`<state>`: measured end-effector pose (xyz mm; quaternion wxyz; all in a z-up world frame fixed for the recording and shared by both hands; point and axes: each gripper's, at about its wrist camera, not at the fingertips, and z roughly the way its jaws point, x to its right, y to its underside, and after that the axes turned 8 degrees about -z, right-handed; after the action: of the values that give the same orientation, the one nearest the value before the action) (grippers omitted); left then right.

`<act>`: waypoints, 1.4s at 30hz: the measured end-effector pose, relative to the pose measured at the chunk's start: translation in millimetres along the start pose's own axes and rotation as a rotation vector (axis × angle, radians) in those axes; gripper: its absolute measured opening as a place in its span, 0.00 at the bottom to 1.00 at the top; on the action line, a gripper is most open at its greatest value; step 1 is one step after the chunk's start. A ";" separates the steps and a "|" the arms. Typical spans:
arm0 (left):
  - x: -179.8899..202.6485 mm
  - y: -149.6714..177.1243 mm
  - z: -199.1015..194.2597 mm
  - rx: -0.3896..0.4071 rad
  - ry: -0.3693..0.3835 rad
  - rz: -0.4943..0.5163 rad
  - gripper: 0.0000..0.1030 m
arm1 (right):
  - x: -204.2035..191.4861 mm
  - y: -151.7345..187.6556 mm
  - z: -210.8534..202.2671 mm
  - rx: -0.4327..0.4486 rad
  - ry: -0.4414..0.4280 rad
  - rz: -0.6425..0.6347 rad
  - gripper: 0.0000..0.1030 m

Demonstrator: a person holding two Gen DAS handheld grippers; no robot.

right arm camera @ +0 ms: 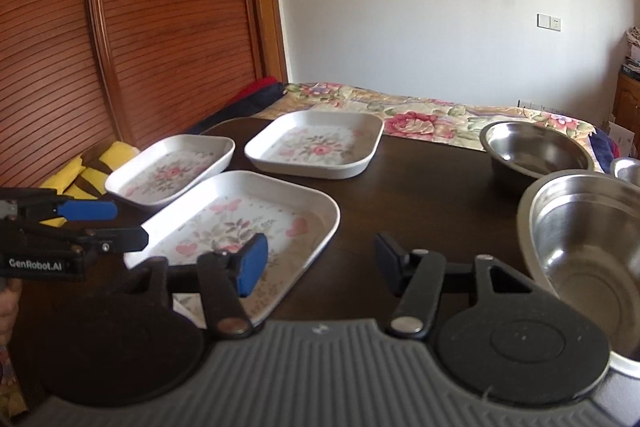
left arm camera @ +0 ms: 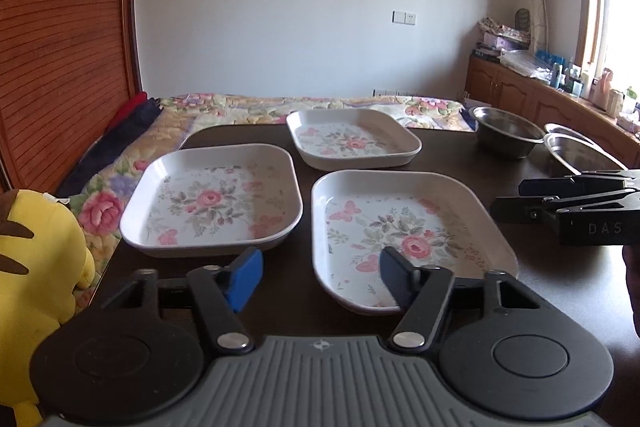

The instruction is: Organize plates and bowls

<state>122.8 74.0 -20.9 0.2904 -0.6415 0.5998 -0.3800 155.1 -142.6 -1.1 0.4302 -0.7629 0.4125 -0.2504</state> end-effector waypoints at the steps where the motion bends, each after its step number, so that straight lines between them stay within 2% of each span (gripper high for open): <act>1: -0.2 -0.3 1.2 -0.004 -0.001 0.002 0.58 | 0.1 -0.1 2.7 -0.005 -0.005 0.000 0.58; 6: -1.7 -2.9 6.8 -0.019 0.016 -0.004 0.49 | 0.6 0.7 11.4 -0.041 -0.023 -0.007 0.55; 10: -1.5 -3.6 11.7 -0.041 0.031 -0.010 0.36 | 1.7 1.3 14.5 -0.059 -0.042 -0.005 0.51; 13: -2.0 -3.7 16.0 -0.053 0.031 -0.015 0.33 | 0.4 0.8 16.4 -0.067 -0.047 -0.014 0.46; 22: -1.7 -4.7 27.8 -0.077 0.030 -0.003 0.26 | -3.2 1.3 22.1 -0.087 -0.066 -0.020 0.40; 29: -1.5 -6.2 33.5 -0.079 0.039 -0.004 0.22 | -3.5 3.1 22.7 -0.091 -0.085 -0.008 0.39; 31: -0.9 -6.4 34.1 -0.076 0.037 0.002 0.17 | -4.6 3.2 22.7 -0.093 -0.093 -0.008 0.36; 37: -4.6 -6.5 34.6 -0.075 0.049 -0.013 0.16 | -7.7 5.3 23.7 -0.097 -0.090 -0.013 0.30; 42: -2.9 -6.3 33.1 -0.082 0.056 -0.014 0.16 | -6.5 5.8 23.6 -0.095 -0.089 -0.002 0.29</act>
<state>153.9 74.8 -34.0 0.2443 -0.6462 0.6182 -0.3750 166.6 -128.1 -18.1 0.4111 -0.7933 0.4037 -0.1967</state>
